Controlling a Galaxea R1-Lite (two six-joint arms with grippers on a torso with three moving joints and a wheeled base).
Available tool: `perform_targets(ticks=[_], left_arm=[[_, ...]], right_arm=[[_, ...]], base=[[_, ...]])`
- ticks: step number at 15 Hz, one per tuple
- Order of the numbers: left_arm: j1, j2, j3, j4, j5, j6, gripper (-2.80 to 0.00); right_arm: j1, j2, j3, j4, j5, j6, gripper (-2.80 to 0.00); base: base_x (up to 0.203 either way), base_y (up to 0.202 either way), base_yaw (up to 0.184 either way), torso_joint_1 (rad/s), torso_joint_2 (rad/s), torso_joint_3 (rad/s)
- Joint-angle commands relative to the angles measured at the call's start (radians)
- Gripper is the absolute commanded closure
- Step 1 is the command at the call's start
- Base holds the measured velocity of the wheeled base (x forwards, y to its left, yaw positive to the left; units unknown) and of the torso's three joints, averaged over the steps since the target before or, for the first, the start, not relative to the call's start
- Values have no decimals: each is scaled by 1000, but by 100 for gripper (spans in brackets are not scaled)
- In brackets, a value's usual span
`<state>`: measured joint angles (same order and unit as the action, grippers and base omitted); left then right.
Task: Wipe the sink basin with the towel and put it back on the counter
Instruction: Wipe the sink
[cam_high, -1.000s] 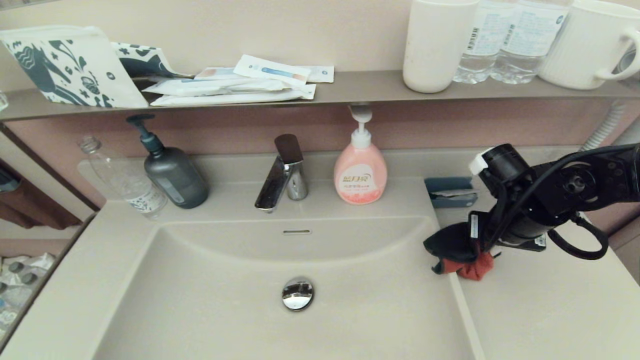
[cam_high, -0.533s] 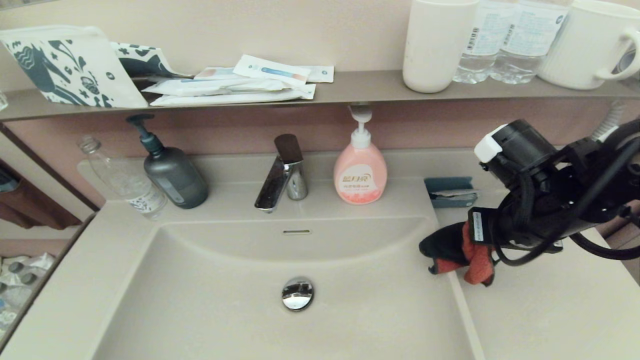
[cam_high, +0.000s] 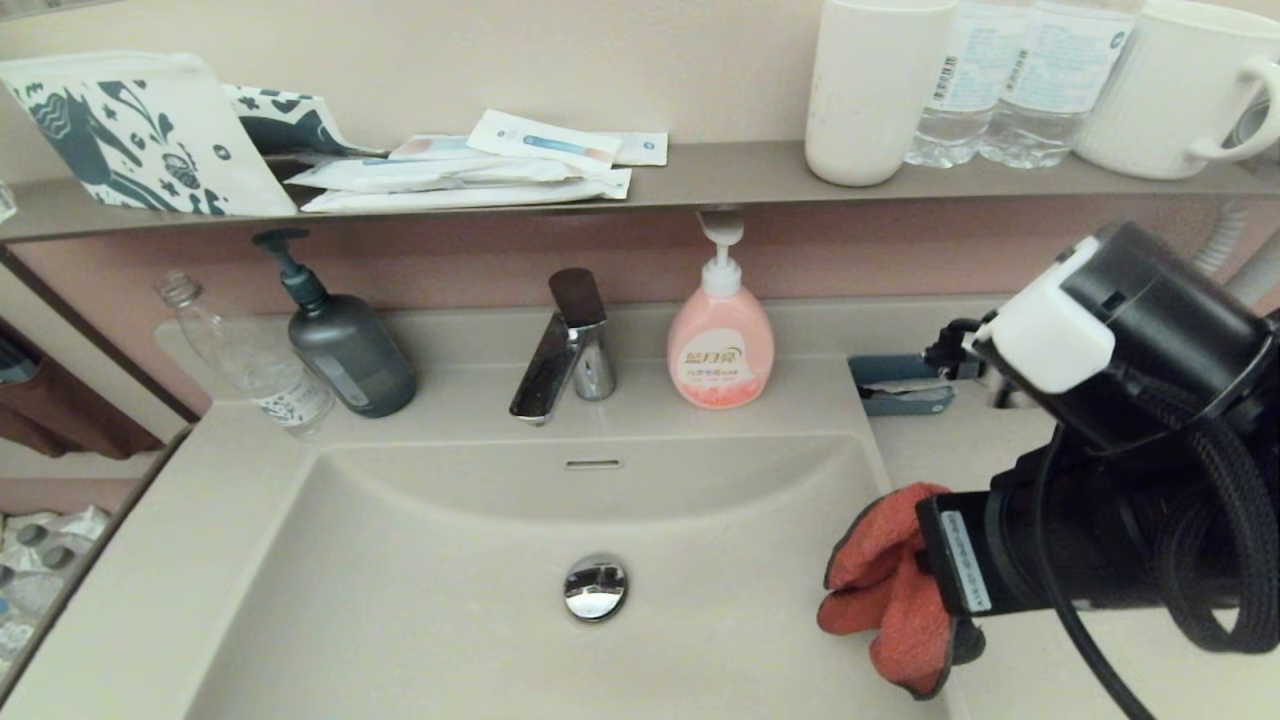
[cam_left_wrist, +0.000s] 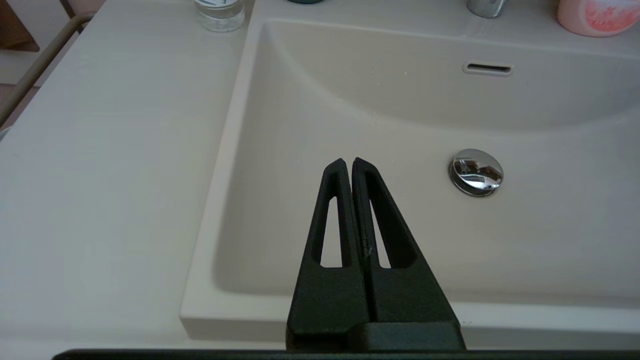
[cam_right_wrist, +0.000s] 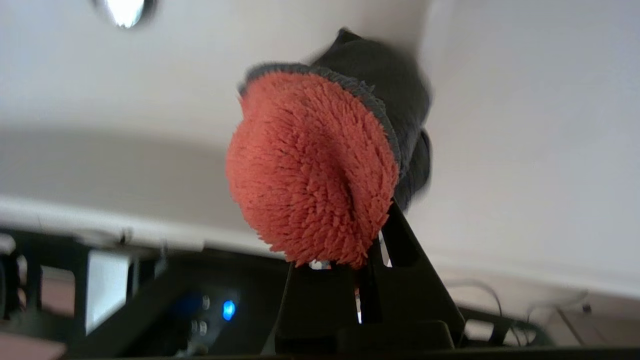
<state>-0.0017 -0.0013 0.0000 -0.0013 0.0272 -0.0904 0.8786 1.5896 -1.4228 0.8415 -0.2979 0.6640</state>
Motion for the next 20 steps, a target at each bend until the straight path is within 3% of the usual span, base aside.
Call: perform_targets(ticks=[1, 5, 8, 9, 15, 20], left_arm=[[0, 1, -1, 0, 0, -1, 0], [1, 1, 0, 0, 0, -1, 0], [1, 1, -1, 0, 0, -1, 0], [0, 1, -1, 0, 0, -2, 0], [0, 1, 0, 0, 0, -2, 0], [0, 1, 0, 0, 0, -2, 0]], right_arm=[[40, 21, 47, 4, -1, 20, 0], [57, 145, 113, 3, -35, 29, 0], [75, 251, 93, 7, -201, 28, 0], [92, 283, 71, 13, -223, 27, 0], [195, 454, -93, 269, -237, 49, 0], [157, 528, -61, 282, -296, 107, 0]], base=[[0, 0, 0, 0, 0, 0], [0, 0, 0, 0, 0, 0], [0, 0, 0, 0, 0, 0], [0, 0, 0, 0, 0, 0], [0, 0, 0, 0, 0, 0], [0, 0, 0, 0, 0, 0]])
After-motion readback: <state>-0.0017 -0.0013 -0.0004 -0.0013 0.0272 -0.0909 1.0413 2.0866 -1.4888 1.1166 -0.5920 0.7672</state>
